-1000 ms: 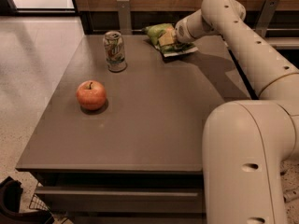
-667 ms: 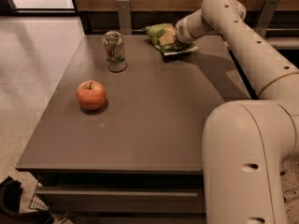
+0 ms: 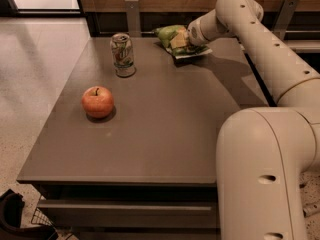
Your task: Move green jalapeno chip bag near apple
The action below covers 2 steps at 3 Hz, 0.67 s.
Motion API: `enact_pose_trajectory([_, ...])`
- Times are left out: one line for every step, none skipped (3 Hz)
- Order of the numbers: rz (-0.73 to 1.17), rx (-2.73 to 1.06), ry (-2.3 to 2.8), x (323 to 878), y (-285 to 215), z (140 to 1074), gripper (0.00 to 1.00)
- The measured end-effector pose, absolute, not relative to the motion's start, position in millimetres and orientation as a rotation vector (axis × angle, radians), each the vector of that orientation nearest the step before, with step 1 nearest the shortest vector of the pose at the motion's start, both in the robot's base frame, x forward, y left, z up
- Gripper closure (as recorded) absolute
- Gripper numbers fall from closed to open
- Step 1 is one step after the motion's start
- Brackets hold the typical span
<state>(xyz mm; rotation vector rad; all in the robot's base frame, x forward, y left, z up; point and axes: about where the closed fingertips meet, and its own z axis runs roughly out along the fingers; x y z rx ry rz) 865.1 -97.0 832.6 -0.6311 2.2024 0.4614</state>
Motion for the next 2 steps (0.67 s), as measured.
enact_pose_trajectory([0.461, -0.631, 2.202, 865.1, -97.0, 832.6, 1.0])
enact_pose_trajectory([0.461, -0.631, 2.203, 865.1, -96.9, 832.5, 1.0])
